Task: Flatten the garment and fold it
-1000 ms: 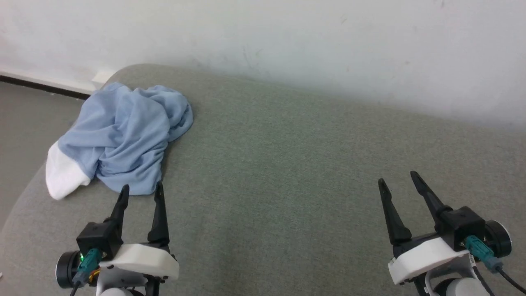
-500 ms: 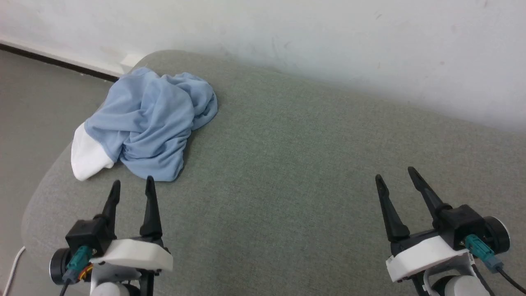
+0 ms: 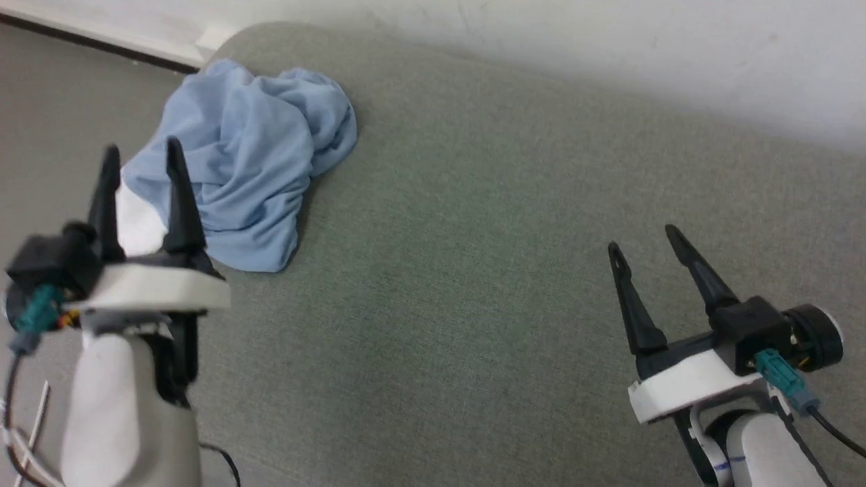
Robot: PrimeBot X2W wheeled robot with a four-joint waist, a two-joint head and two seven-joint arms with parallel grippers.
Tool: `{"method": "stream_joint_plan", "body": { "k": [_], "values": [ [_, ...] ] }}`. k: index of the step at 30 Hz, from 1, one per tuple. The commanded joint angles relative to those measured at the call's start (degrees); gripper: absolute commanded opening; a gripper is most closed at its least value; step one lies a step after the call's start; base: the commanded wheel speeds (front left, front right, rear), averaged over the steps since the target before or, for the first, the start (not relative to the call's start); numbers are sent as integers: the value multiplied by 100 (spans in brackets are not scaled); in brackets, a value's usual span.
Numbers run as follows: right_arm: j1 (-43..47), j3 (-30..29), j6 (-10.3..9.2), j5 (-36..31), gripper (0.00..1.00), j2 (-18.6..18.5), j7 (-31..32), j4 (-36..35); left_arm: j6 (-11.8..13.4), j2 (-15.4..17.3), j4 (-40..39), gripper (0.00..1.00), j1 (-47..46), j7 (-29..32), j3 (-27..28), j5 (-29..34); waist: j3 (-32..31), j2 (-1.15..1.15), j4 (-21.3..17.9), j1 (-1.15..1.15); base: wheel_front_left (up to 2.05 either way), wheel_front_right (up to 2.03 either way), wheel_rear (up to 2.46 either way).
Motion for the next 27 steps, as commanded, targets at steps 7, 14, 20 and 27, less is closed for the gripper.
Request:
{"method": "stream_joint_plan", "body": {
  "k": [7,14,20,27],
  "values": [
    [-377,20,-4,-234,100,5,50,-145,-180,588,921,100,-1185,-100,203,-171,804,0,-306,-1,0,0,0],
    [-628,60,-4,-330,100,6,15,-193,-284,1426,2430,100,-2330,463,92,-687,1248,0,-551,-1,0,0,0],
    [-789,108,-4,-338,100,7,-67,-210,-323,1935,3548,100,-2870,1675,-385,-1687,1557,0,-693,-1,0,0,0],
    [-888,173,-4,-332,100,7,-105,-185,-337,2357,4319,100,-2961,3091,-767,-2635,1758,0,-832,-1,0,0,0]
  ]
}}
